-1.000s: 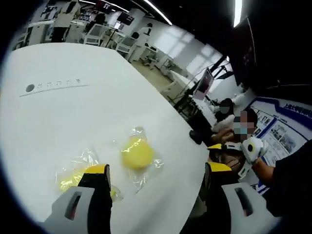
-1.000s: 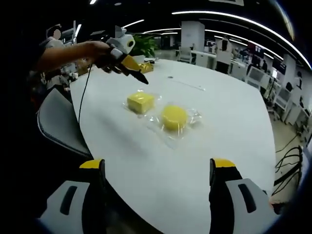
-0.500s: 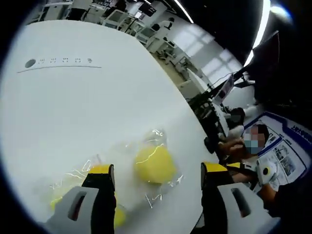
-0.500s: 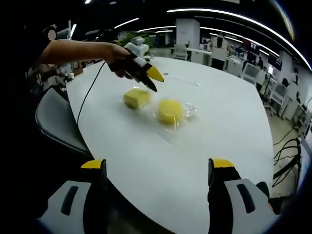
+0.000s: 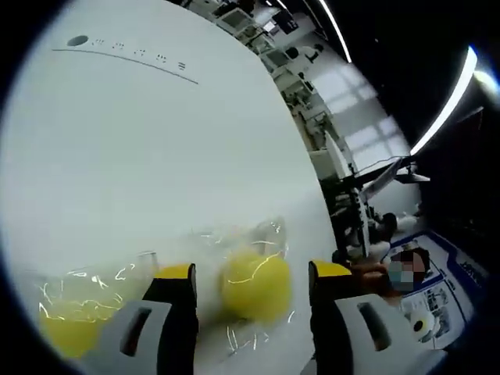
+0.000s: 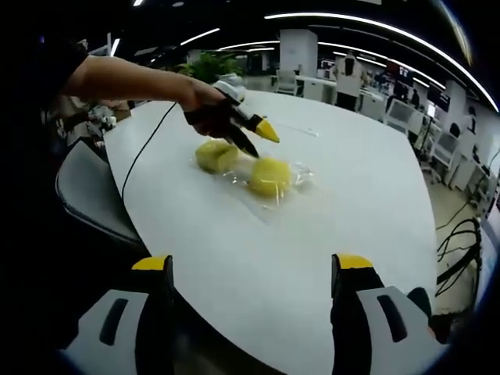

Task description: Compare the silicone blocks by pressing each to a similar depth, holding the contact briefly, and releasing to observe deformation and rebound differences across the visible hardness samples.

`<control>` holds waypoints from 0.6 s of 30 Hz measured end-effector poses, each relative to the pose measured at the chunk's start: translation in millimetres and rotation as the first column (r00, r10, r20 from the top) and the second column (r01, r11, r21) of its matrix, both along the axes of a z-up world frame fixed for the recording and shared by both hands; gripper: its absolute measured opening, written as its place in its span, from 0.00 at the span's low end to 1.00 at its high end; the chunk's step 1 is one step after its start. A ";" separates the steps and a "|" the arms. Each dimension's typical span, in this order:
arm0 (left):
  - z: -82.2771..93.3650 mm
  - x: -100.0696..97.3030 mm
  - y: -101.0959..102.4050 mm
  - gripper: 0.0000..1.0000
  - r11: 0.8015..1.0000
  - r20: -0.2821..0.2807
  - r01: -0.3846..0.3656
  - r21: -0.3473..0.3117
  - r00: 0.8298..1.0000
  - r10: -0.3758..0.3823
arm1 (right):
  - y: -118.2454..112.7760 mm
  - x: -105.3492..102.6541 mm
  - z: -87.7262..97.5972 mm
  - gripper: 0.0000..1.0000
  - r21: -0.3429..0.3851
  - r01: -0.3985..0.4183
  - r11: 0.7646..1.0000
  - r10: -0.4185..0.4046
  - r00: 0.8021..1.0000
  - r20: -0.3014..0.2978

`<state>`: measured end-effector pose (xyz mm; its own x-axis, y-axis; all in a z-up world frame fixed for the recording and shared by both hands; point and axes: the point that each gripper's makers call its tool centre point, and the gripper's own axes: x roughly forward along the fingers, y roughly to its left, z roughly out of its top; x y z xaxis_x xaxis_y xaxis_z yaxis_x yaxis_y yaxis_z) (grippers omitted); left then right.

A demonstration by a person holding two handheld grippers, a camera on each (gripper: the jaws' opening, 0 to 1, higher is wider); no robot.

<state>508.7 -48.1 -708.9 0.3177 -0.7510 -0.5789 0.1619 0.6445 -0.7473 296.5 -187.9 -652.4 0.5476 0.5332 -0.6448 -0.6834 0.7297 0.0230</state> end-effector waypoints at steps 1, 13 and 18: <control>-2.1 -0.1 0.0 0.54 1.000 -0.003 -0.001 0.003 1.000 0.001 | -0.7 -0.3 -0.1 0.76 0.001 0.003 1.000 -0.003 1.000 -0.001; -12.9 4.9 -1.1 0.45 0.999 -0.051 -0.052 -0.001 0.997 0.052 | -6.6 -2.1 -1.8 0.74 -0.003 0.016 1.000 -0.016 1.000 -0.002; -22.9 9.0 -2.3 0.34 0.998 -0.052 -0.055 0.004 0.997 0.056 | -6.3 -2.4 -2.1 0.73 -0.002 0.016 1.000 -0.016 1.000 -0.003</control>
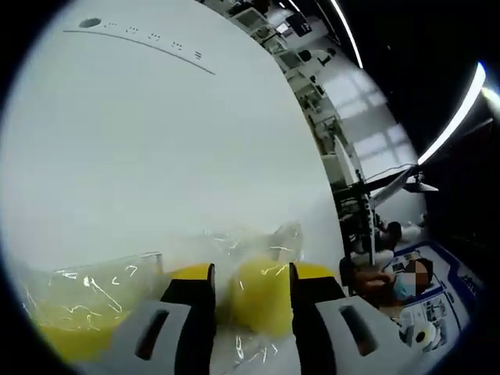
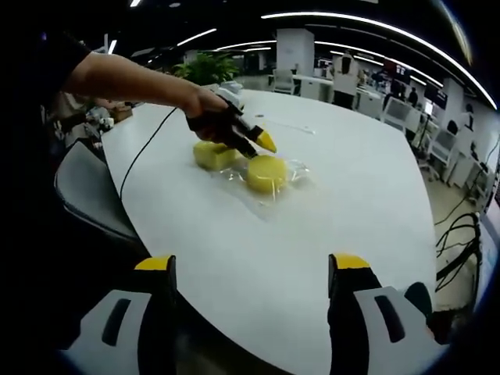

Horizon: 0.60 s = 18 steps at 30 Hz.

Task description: Compare the silicone blocks by pressing each to a similar depth, holding the contact briefly, and releasing to observe deformation and rebound differences across the visible hardness samples.

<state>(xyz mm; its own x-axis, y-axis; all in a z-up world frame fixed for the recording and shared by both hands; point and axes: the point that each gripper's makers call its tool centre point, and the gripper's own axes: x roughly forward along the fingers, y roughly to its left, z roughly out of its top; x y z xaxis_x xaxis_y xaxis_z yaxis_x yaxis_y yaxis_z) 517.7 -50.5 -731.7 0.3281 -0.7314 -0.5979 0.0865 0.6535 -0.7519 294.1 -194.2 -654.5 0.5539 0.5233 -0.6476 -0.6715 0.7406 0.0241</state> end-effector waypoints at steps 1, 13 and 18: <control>0.0 2.2 -1.7 0.34 1.000 -0.004 -0.014 -0.013 1.000 0.014 | -0.3 0.1 -0.4 0.73 -0.004 0.000 1.000 0.000 1.000 0.002; -5.3 10.2 -1.9 0.16 0.990 -0.037 -0.122 -0.071 0.992 0.119 | -6.3 -1.2 -2.0 0.71 0.003 0.017 1.000 -0.017 1.000 -0.003; -4.2 11.8 -1.0 0.07 0.986 -0.009 -0.139 -0.089 0.990 0.139 | -7.2 -3.0 -2.4 0.70 -0.001 0.014 1.000 -0.014 1.000 -0.004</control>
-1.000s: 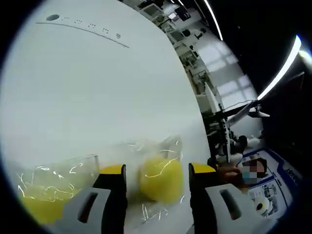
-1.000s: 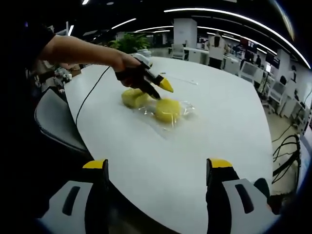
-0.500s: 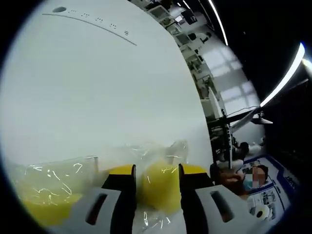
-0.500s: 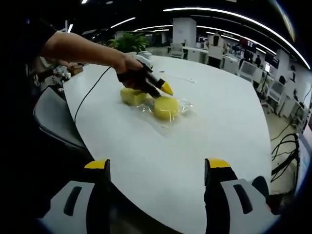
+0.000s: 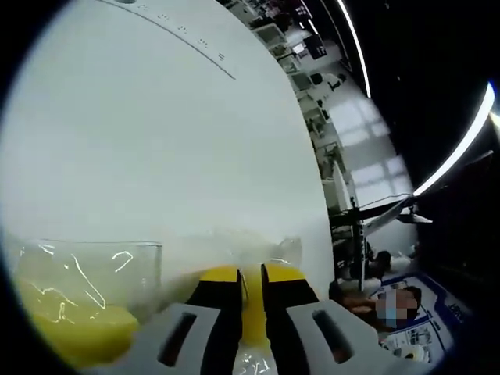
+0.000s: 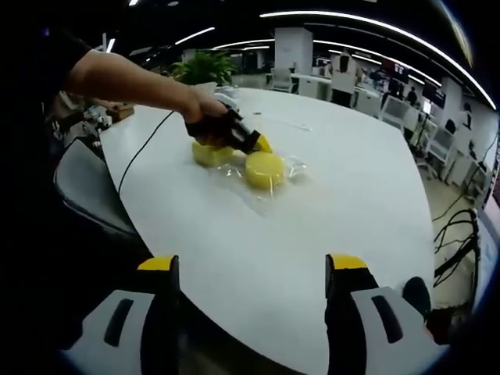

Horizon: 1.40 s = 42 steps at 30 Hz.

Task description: Compare the silicone blocks by pressing each to a similar depth, holding the contact briefly, and releasing to observe deformation and rebound differences across the visible hardness samples.

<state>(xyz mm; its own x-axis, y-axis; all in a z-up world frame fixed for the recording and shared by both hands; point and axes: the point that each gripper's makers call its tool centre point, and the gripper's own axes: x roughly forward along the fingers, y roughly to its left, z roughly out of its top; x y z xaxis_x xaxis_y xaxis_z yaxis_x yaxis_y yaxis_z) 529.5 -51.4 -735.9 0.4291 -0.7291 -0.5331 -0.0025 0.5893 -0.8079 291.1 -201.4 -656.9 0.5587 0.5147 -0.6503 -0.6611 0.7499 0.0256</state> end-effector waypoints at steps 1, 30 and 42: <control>0.2 0.6 0.1 0.06 1.000 0.006 0.000 0.001 1.000 0.000 | 0.3 0.0 0.3 0.70 0.003 0.002 1.000 -0.002 1.000 0.000; 135.6 -100.3 -29.4 0.00 0.922 0.491 0.375 -0.094 0.823 -0.284 | 24.5 0.4 2.5 0.66 -0.010 -0.086 0.996 0.086 0.996 0.034; 212.1 -125.2 6.1 0.00 0.917 0.650 0.398 0.007 0.695 -0.306 | 58.5 15.8 17.5 0.66 0.069 -0.167 0.984 0.162 0.984 0.076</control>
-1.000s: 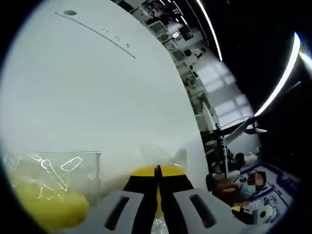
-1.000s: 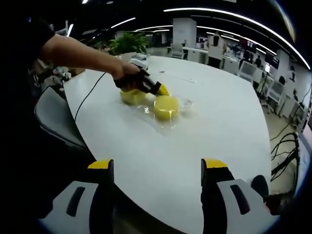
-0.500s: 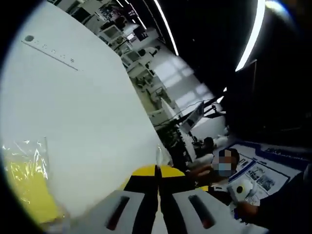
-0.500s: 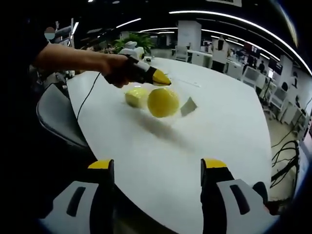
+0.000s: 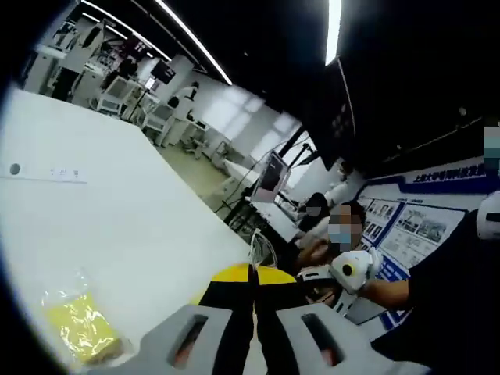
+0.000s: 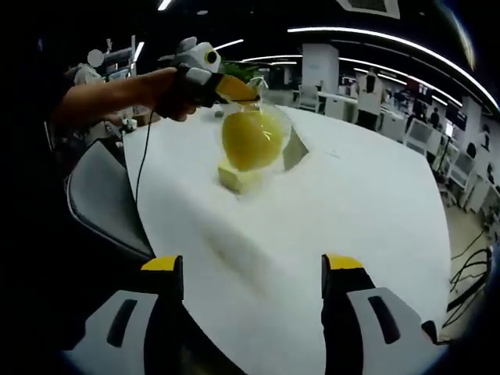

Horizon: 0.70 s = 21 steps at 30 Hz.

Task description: Compare the silicone blocks by pressing each to a similar depth, holding the contact briefly, and releasing to observe deformation and rebound differences across the visible hardness samples.

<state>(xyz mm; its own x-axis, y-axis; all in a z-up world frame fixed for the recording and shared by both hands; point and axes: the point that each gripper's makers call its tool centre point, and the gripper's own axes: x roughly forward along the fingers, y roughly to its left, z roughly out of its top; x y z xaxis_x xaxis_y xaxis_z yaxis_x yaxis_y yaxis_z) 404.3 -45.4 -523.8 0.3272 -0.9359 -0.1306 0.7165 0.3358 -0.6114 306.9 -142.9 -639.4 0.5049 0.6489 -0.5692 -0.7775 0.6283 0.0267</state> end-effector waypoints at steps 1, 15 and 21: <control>8.2 1.1 5.4 0.00 1.000 0.000 -0.015 -0.022 1.000 0.015 | 3.6 1.4 0.9 0.66 0.006 -0.010 1.000 0.010 1.000 0.002; 78.9 -4.6 31.9 0.00 0.988 0.095 -0.074 -0.133 0.992 0.087 | 40.0 14.6 27.5 0.64 0.102 -0.119 0.988 0.115 0.993 0.036; 72.5 -11.4 30.0 0.00 0.995 0.114 -0.055 -0.084 0.991 0.064 | 58.7 20.3 47.2 0.62 0.195 -0.172 0.966 0.163 0.985 0.065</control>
<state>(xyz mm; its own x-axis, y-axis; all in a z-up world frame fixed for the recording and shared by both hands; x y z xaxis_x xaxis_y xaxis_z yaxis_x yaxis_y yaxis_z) 392.9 -15.3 -451.3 0.3911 -0.9202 -0.0130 0.7647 0.3329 -0.5517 327.2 -84.1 -592.2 0.4031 0.8243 -0.3976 -0.8747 0.4748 0.0976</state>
